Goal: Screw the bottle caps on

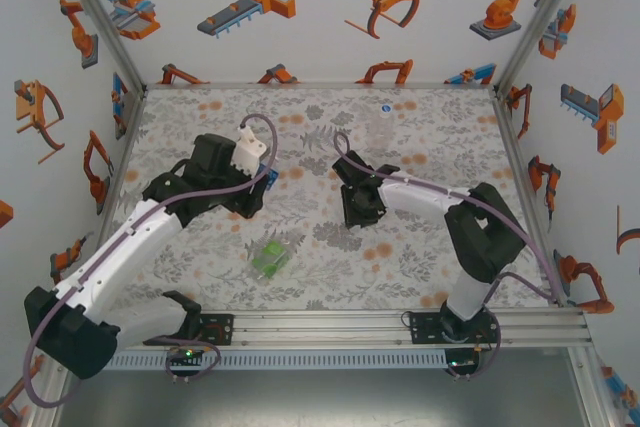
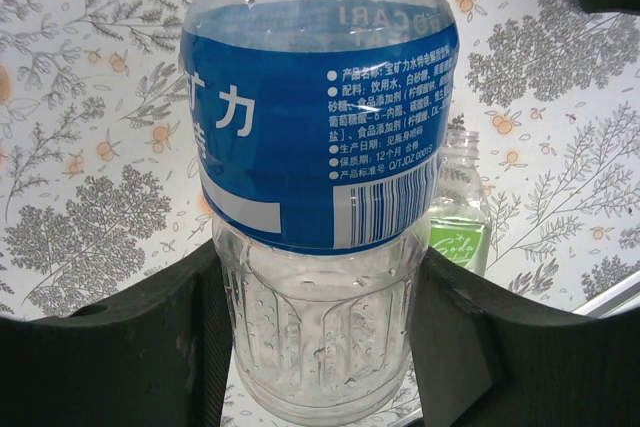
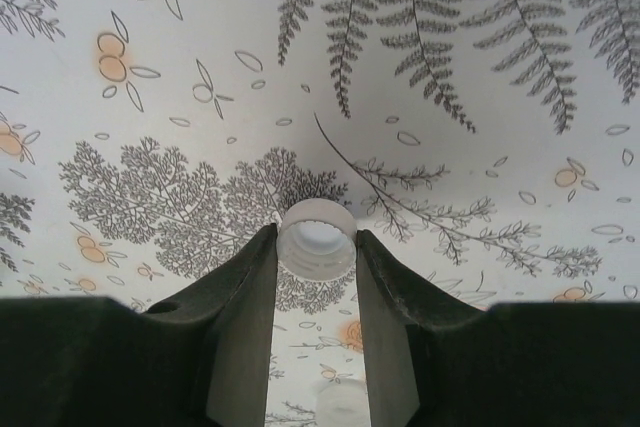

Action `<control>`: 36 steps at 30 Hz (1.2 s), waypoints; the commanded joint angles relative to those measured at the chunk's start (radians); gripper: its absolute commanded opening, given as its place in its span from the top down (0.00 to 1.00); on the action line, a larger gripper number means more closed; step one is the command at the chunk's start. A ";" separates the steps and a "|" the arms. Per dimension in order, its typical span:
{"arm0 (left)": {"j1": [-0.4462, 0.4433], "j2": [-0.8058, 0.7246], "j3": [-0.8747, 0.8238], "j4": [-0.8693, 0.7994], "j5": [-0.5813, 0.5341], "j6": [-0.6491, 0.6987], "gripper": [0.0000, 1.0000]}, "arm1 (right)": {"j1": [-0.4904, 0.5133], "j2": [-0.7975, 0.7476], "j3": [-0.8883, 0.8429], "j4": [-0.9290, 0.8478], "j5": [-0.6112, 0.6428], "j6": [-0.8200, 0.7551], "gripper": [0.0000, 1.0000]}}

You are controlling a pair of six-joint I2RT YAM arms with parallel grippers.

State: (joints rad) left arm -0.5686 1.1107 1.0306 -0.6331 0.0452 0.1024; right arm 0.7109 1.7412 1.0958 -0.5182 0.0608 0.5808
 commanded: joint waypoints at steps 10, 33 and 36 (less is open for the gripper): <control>-0.002 -0.129 -0.119 0.098 -0.010 -0.006 1.00 | -0.013 0.009 0.053 -0.064 -0.006 -0.045 0.54; -0.002 -0.127 -0.113 0.095 -0.019 -0.005 1.00 | -0.013 -0.014 0.035 -0.053 -0.036 -0.025 0.58; -0.002 -0.127 -0.113 0.095 -0.019 -0.006 1.00 | -0.013 -0.007 0.030 -0.050 -0.035 -0.025 0.58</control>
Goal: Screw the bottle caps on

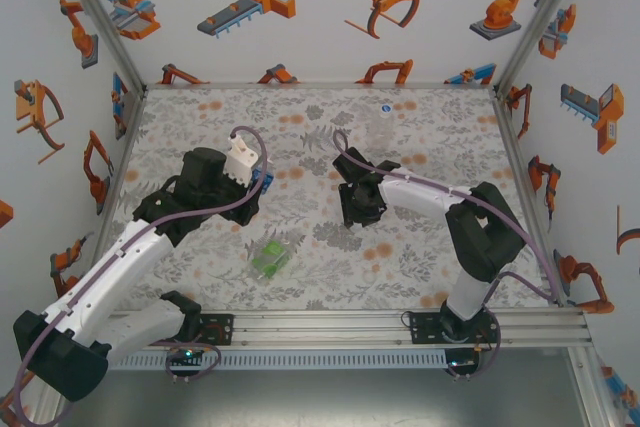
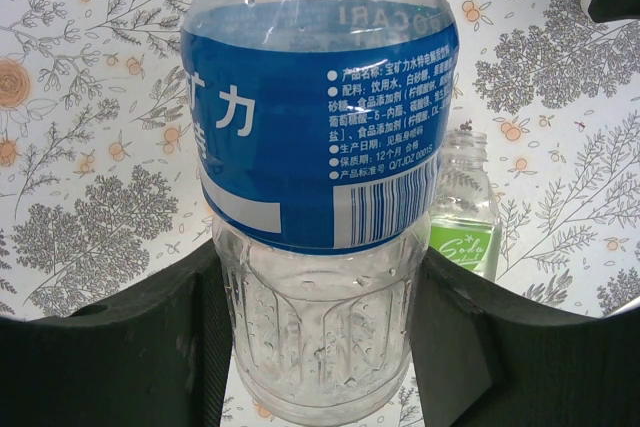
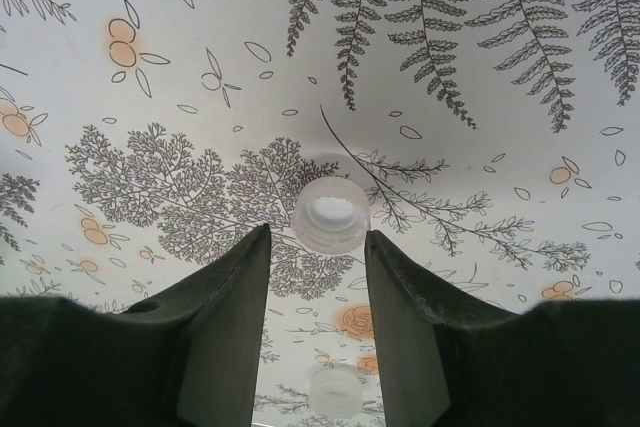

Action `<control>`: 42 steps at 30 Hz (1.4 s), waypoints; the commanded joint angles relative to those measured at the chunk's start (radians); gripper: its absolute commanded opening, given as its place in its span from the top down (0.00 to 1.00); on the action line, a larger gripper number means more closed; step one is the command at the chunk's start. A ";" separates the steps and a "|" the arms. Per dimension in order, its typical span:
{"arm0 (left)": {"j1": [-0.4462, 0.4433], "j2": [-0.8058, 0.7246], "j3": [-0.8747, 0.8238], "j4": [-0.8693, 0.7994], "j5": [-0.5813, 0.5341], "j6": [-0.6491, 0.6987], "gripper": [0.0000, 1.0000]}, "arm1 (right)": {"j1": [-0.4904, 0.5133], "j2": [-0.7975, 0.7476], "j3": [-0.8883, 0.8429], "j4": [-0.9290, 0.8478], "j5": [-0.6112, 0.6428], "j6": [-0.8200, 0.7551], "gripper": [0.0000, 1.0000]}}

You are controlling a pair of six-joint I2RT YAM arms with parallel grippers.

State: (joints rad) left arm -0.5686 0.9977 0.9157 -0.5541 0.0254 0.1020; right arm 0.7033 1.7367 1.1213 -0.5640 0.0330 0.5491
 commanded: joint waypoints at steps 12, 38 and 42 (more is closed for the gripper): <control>-0.002 -0.003 0.005 0.012 -0.007 -0.007 1.00 | -0.005 0.029 -0.027 0.032 -0.025 0.018 0.58; -0.002 0.002 0.008 0.007 -0.012 -0.006 1.00 | -0.005 -0.031 0.009 -0.053 0.059 -0.013 0.52; -0.002 0.002 0.008 0.008 -0.012 -0.008 1.00 | -0.005 -0.021 -0.003 -0.038 0.045 -0.010 0.53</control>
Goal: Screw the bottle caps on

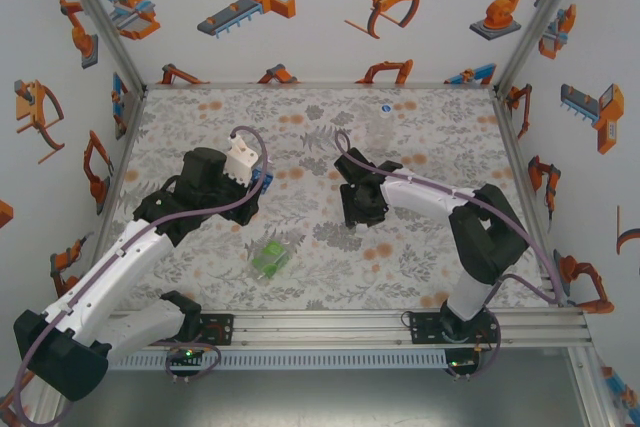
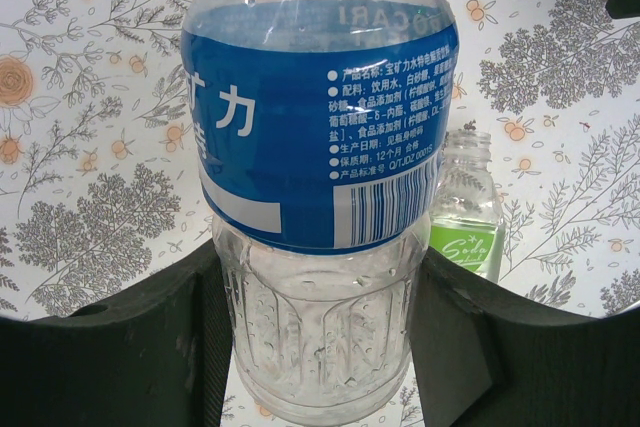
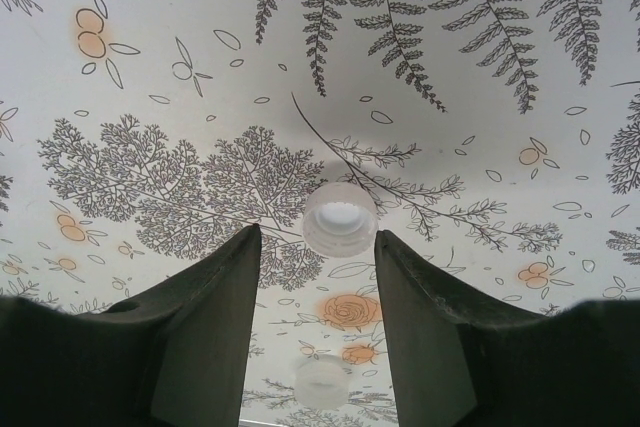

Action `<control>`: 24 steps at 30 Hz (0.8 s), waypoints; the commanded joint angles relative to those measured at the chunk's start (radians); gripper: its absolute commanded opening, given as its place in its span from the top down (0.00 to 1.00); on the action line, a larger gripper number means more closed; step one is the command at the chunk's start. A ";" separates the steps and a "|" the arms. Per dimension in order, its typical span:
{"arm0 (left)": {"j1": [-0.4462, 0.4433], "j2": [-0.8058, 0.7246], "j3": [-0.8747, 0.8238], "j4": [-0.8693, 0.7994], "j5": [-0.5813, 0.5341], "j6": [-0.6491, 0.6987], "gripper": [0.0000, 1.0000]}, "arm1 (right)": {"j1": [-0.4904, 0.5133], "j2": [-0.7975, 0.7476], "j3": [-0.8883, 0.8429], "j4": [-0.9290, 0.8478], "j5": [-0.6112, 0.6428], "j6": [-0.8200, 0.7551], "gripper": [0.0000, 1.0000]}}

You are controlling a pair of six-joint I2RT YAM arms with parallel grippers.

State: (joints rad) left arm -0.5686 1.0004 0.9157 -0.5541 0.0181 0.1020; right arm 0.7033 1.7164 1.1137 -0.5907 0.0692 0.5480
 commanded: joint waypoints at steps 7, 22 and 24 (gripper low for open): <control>-0.002 0.000 0.008 0.007 -0.008 -0.008 1.00 | -0.005 0.010 -0.008 0.001 0.001 -0.005 0.54; -0.002 -0.003 0.008 0.005 -0.009 -0.009 1.00 | -0.005 0.034 -0.016 0.003 0.001 0.000 0.54; -0.002 -0.003 0.008 0.005 -0.010 -0.009 1.00 | -0.005 0.037 -0.017 0.002 0.000 0.002 0.54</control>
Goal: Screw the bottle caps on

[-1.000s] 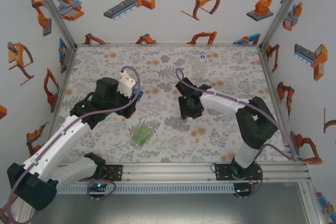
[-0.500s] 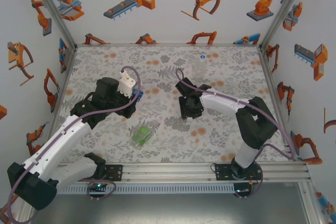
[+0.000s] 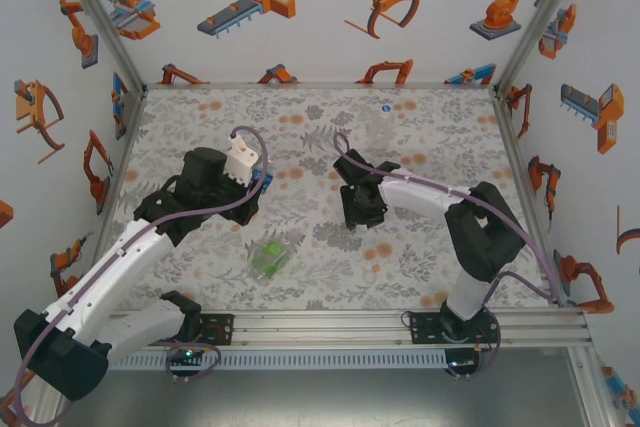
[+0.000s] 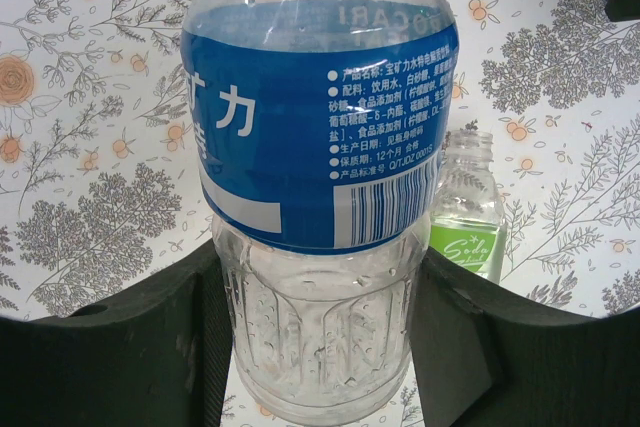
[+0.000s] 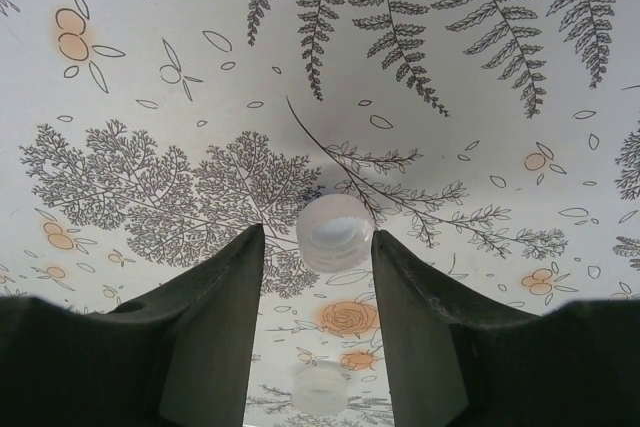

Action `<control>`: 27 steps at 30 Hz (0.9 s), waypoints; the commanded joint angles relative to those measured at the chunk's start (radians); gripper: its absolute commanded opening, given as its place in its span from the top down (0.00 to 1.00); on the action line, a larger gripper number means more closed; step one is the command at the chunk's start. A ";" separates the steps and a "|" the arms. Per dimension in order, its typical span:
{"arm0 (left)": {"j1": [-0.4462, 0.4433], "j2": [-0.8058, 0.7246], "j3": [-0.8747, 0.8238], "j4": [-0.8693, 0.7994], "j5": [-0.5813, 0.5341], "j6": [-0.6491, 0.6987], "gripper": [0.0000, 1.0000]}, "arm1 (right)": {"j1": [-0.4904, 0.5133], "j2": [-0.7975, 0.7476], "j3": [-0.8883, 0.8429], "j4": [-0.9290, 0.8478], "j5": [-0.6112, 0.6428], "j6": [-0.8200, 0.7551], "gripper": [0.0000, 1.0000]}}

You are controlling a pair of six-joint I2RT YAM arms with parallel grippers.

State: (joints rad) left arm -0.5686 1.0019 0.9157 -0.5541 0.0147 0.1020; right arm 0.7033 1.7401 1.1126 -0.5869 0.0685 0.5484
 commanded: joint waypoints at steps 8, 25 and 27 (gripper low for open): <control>-0.002 -0.001 0.008 0.006 -0.004 -0.009 1.00 | -0.005 0.030 -0.031 0.013 -0.008 0.013 0.55; -0.002 0.008 0.008 0.007 -0.001 -0.010 1.00 | -0.094 -0.050 -0.191 0.471 -0.454 0.195 0.80; -0.002 0.009 0.008 0.008 0.001 -0.011 0.99 | -0.116 -0.039 -0.239 0.581 -0.536 0.243 0.79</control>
State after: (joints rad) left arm -0.5686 1.0084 0.9157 -0.5541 0.0151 0.1020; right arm 0.6109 1.7145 0.9237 -0.2073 -0.2955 0.6956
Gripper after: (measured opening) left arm 0.570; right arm 0.227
